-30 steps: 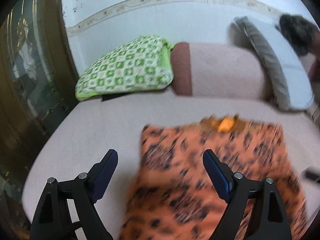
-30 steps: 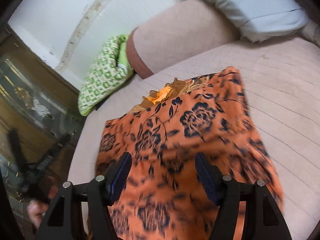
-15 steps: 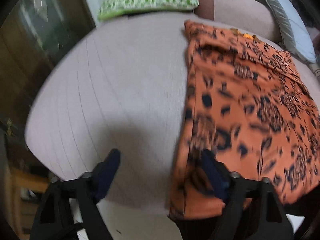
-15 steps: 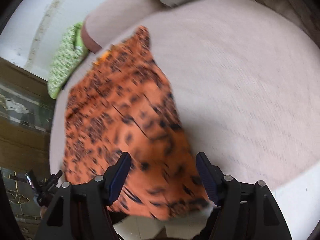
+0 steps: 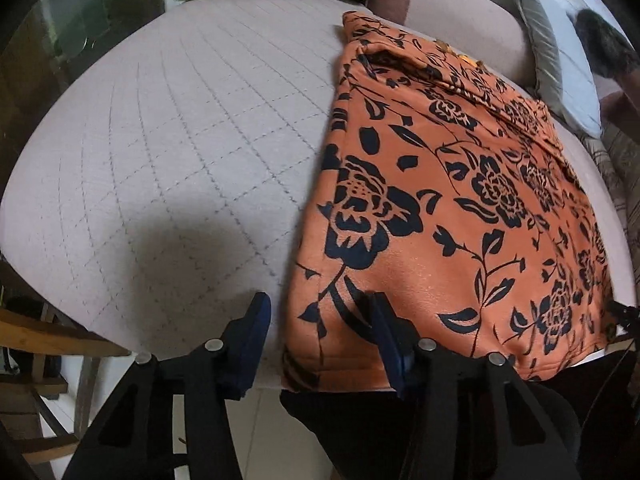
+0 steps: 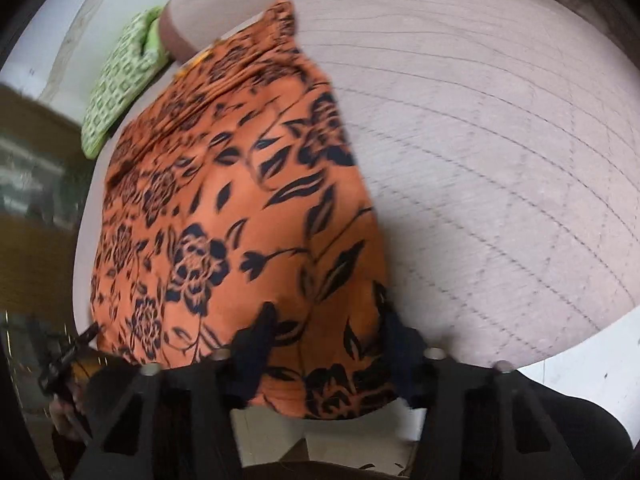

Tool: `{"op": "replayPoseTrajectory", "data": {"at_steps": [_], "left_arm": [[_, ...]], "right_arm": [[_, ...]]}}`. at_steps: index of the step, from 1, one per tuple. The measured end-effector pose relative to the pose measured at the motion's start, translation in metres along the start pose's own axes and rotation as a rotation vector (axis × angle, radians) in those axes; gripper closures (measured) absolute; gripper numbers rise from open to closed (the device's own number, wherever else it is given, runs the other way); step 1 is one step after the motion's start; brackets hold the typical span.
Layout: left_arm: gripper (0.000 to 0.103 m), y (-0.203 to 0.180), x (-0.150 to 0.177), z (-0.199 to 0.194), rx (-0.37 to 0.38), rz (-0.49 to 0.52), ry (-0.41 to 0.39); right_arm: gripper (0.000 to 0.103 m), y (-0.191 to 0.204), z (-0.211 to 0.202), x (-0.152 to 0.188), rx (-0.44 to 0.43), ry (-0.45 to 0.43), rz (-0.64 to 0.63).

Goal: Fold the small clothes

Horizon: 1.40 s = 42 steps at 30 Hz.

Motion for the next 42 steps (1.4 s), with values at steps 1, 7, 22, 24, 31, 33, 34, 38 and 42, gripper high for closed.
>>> {"op": "replayPoseTrajectory", "data": {"at_steps": [1, 7, 22, 24, 31, 33, 34, 38, 42], "left_arm": [[0.058, -0.003, -0.002, 0.0, -0.002, 0.017, -0.007], [0.085, -0.008, -0.001, -0.004, 0.121, 0.067, 0.002], [0.095, -0.006, -0.007, -0.008, 0.216, 0.041, 0.063], [0.095, -0.009, -0.015, -0.018, 0.25, 0.051, 0.053], [0.095, -0.014, -0.08, -0.072, 0.374, 0.06, -0.042], [0.095, -0.013, -0.109, -0.084, 0.395, 0.057, -0.063], [0.095, -0.013, -0.124, -0.087, 0.403, 0.054, -0.068], [0.095, -0.012, -0.189, -0.084, 0.413, 0.031, -0.071], [0.095, -0.014, -0.276, -0.052, 0.404, -0.021, -0.046]], "right_arm": [[0.067, 0.002, 0.0, 0.001, 0.002, 0.002, -0.018], [0.045, 0.002, 0.005, -0.001, 0.017, 0.032, 0.013], [0.093, 0.036, -0.006, 0.006, 0.033, 0.018, -0.159], [0.093, 0.038, -0.018, 0.0, -0.07, 0.013, -0.137], [0.093, 0.046, -0.072, -0.048, -0.385, -0.122, -0.061], [0.093, 0.042, -0.08, -0.069, -0.438, -0.156, -0.025], [0.093, 0.038, -0.086, -0.085, -0.469, -0.178, -0.003], [0.093, 0.034, -0.085, -0.152, -0.505, -0.236, 0.072], [0.093, 0.033, -0.064, -0.242, -0.503, -0.264, 0.147]]}}
Point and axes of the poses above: each gripper's, at about its wrist camera, not at the fingertips, and z roughly the way its jaws point, y to its left, x to its underside, the point moved 2 cm from there along z, roughly the way its jaws point, and after that the axes turned 9 degrees about y, right-handed, at the moved point
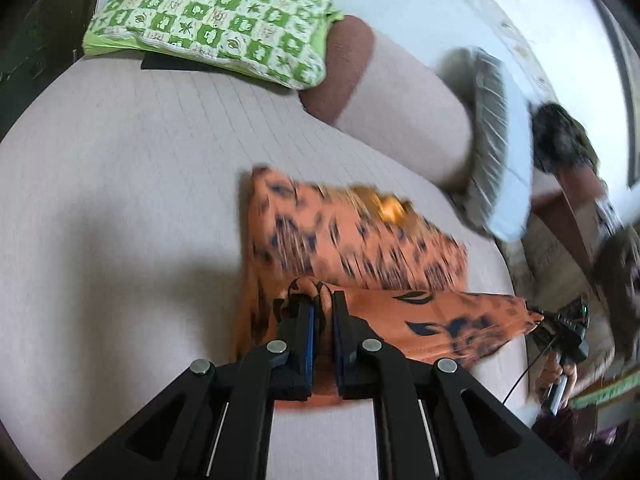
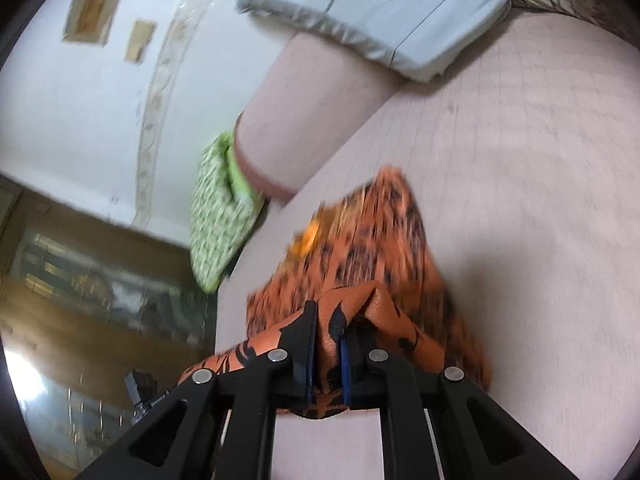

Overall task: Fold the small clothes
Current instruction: 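Fold the hem up toward the collar with both grippers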

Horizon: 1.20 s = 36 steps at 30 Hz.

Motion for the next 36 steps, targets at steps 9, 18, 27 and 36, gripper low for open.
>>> {"op": "replayPoseTrajectory", "data": {"at_steps": [9, 18, 27, 36], "left_arm": [[0.092, 0.04, -0.097, 0.135, -0.135, -0.132, 0.147], [0.037, 0.043, -0.056, 0.038, -0.196, -0.305, -0.252], [0.035, -0.047, 0.065, 0.077, -0.29, -0.308, -0.206], [0.036, -0.009, 0.052, 0.112, -0.237, -0.366, -0.069]], "right_arm": [[0.088, -0.066, 0.125, -0.128, 0.046, 0.094, 0.3], [0.054, -0.089, 0.077, -0.132, -0.1, -0.084, 0.311], [0.042, 0.053, 0.134, -0.044, 0.237, 0.119, -0.257], [0.062, 0.109, 0.302, -0.032, 0.467, 0.233, -0.457]]}}
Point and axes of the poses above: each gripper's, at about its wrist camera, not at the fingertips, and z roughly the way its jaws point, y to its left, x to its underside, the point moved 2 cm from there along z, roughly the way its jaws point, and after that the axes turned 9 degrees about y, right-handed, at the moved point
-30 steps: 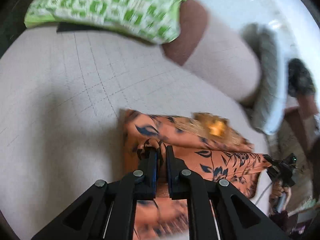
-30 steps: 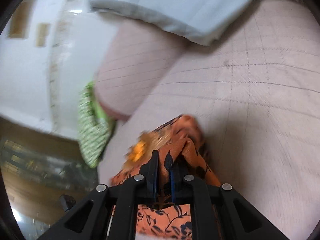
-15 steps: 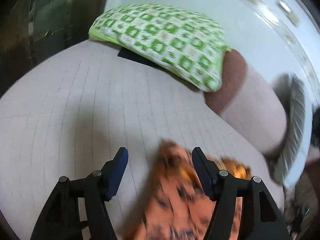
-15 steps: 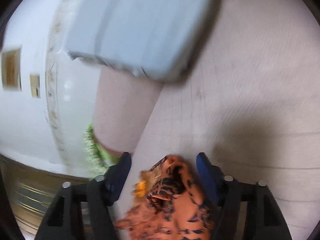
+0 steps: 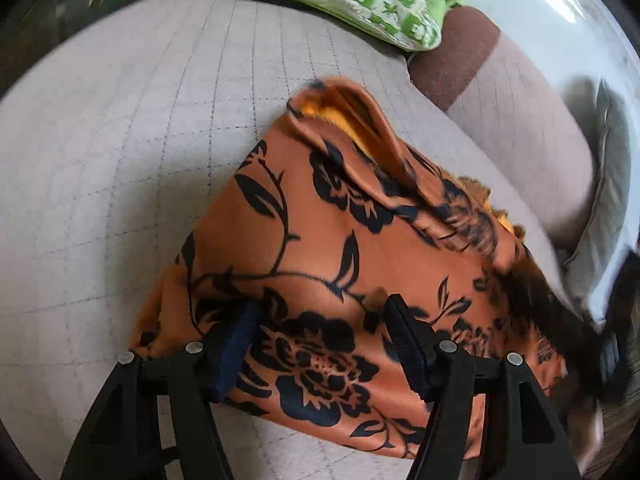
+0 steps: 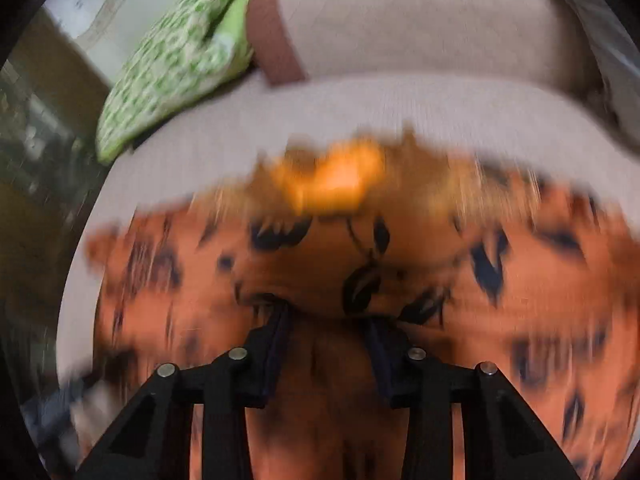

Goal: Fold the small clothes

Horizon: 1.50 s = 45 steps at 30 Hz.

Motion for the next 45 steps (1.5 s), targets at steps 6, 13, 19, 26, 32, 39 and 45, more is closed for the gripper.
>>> {"op": "replayPoseTrajectory", "data": {"at_steps": [6, 13, 19, 26, 32, 39, 45], "left_arm": [[0.036, 0.029, -0.013, -0.01, 0.136, -0.072, 0.07], [0.036, 0.032, -0.015, -0.019, 0.128, -0.064, 0.066], [0.036, 0.029, -0.019, -0.011, 0.168, -0.062, 0.09], [0.036, 0.037, -0.036, -0.034, 0.258, -0.044, 0.13], [0.025, 0.037, -0.03, -0.064, 0.243, -0.028, 0.086], [0.025, 0.067, -0.032, -0.069, 0.082, -0.06, 0.024], [0.025, 0.077, -0.019, -0.049, 0.022, -0.008, 0.109]], "right_arm": [[0.062, -0.018, -0.023, -0.079, -0.041, -0.195, 0.182], [0.062, 0.07, 0.0, -0.033, -0.212, -0.026, -0.086], [0.062, 0.108, 0.068, -0.06, -0.14, 0.02, -0.038], [0.051, 0.031, -0.005, -0.02, -0.207, -0.022, 0.084], [0.043, -0.098, -0.098, 0.102, -0.286, -0.102, 0.302], [0.039, -0.182, -0.121, 0.228, -0.448, -0.094, 0.587], [0.039, -0.18, -0.077, 0.235, -0.502, -0.019, 0.703]]}}
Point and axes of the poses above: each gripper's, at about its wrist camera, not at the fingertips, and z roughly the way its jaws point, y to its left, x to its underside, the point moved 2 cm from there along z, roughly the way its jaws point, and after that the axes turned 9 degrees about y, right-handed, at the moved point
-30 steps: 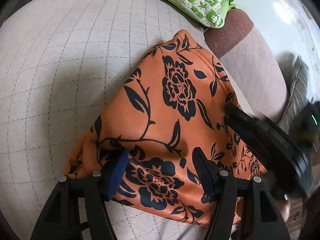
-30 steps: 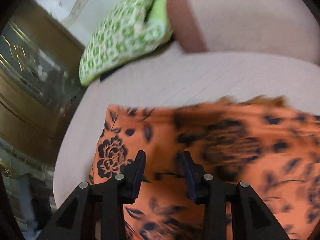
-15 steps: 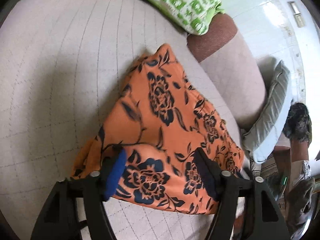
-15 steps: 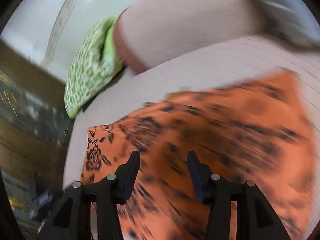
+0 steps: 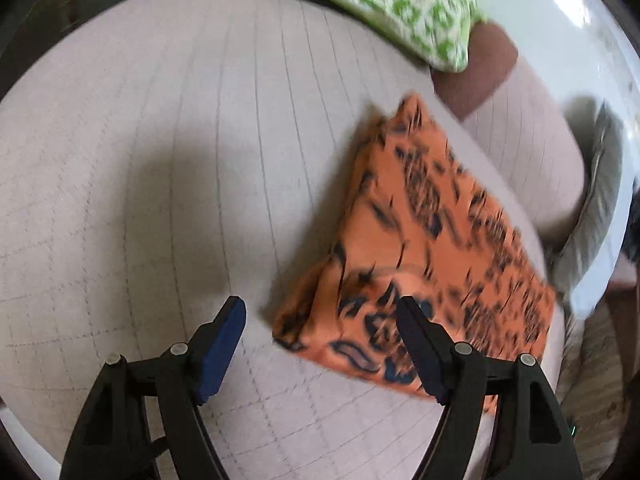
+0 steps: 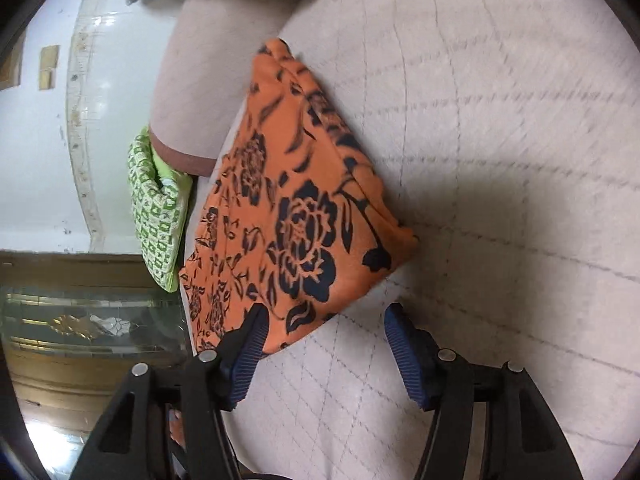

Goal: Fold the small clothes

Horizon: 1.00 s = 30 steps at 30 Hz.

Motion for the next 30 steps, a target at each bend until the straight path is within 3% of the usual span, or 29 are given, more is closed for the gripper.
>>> {"op": "replayPoseTrajectory", "data": {"at_steps": [4, 5, 8, 12, 17, 19, 20, 21, 22, 24, 30], "left_arm": [[0.025, 0.01, 0.013, 0.018, 0.101, -0.031, 0.102], [0.025, 0.011, 0.018, 0.023, 0.154, -0.054, 0.13], [0.025, 0.005, 0.026, 0.029, 0.221, -0.057, 0.157], [0.025, 0.004, 0.028, 0.038, 0.359, -0.133, 0.15], [0.026, 0.013, 0.017, 0.049, 0.518, -0.277, 0.067], [0.03, 0.013, 0.017, 0.05, 0.531, -0.298, 0.031], [0.037, 0.012, 0.017, 0.049, 0.531, -0.297, 0.003], [0.059, 0.009, 0.017, 0.05, 0.518, -0.286, -0.012], [0.071, 0.008, 0.016, 0.052, 0.494, -0.276, -0.015], [0.079, 0.01, 0.016, 0.058, 0.48, -0.296, -0.024], [0.086, -0.01, 0.022, 0.046, 0.434, -0.257, -0.099]], "right_arm": [[0.039, 0.003, 0.024, -0.018, -0.077, -0.035, 0.053], [0.039, 0.004, 0.026, -0.021, -0.084, -0.045, 0.054], [0.038, 0.01, 0.034, -0.029, -0.086, -0.084, 0.049], [0.038, 0.015, 0.038, -0.033, -0.122, -0.156, 0.062], [0.04, 0.006, 0.029, -0.032, -0.152, -0.198, 0.083], [0.044, 0.002, 0.025, -0.032, -0.148, -0.201, 0.076], [0.051, 0.001, 0.024, -0.032, -0.136, -0.199, 0.064], [0.057, 0.001, 0.023, -0.033, -0.12, -0.199, 0.054], [0.071, -0.002, 0.02, -0.032, -0.085, -0.202, 0.041], [0.077, -0.004, 0.021, -0.034, -0.066, -0.201, 0.043], [0.084, 0.023, 0.005, -0.026, -0.004, -0.275, -0.095]]}}
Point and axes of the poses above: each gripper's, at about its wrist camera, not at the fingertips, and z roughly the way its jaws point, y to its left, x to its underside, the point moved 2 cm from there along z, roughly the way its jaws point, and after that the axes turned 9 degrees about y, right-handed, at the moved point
